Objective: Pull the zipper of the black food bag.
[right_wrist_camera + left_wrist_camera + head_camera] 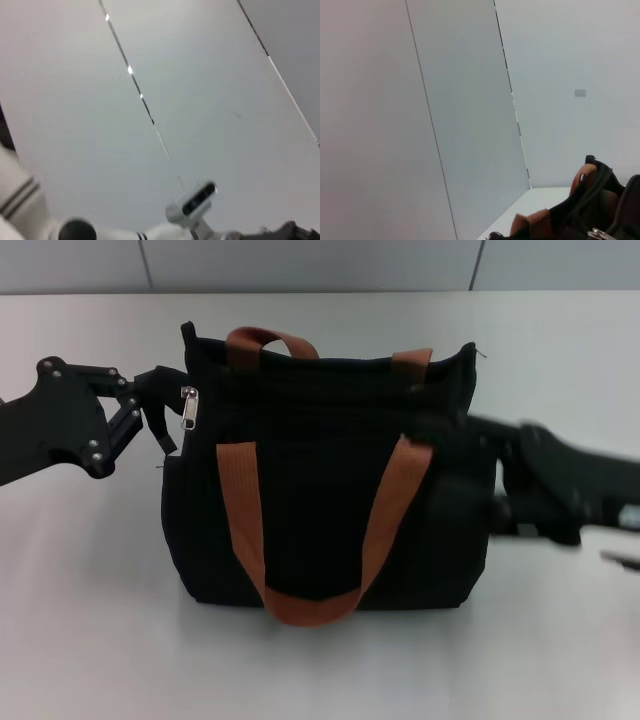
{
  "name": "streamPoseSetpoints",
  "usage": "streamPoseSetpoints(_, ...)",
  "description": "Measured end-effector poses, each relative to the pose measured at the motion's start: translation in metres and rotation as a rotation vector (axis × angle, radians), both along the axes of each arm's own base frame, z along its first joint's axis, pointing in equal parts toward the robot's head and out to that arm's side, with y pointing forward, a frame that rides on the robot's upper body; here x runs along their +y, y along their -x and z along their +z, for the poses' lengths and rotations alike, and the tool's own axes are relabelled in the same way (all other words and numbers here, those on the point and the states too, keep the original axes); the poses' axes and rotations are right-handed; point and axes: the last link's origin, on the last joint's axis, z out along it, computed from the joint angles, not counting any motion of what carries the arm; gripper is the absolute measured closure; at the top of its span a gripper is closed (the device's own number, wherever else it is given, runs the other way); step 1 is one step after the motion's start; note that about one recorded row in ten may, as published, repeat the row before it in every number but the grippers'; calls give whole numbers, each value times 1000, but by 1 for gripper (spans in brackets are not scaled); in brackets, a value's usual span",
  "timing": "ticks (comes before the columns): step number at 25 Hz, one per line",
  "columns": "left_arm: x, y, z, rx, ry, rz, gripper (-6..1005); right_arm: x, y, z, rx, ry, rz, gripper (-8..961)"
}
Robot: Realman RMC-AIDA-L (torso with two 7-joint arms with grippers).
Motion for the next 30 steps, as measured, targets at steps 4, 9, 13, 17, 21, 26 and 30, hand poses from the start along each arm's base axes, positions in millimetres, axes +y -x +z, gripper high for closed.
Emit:
streamPoseSetpoints(4,1,-1,0,-9,1,7,981,30,31,3,-33,118,-31,131)
streamPoseSetpoints(9,0,0,1,-21,0,11,980,64,68,-2,-169,222,-69,131)
streamPoseSetpoints(13,-1,-1,0,-31,4,18,978,80,91,-10,-274,270,-82,131)
streamPoseSetpoints(17,2,-2,1,-51,18,45,976,96,117,-26,-439,341,-126,132)
streamPoseSetpoints(21,3,-2,2,-57,16,49,974,103,127,-31,-501,367,-166,132)
streamPoseSetpoints(26,4,-2,3,-73,18,64,972,109,136,-33,-568,385,-210,133)
streamPoseSetpoints(30,4,-2,2,-77,20,67,970,111,139,-35,-582,387,-230,133)
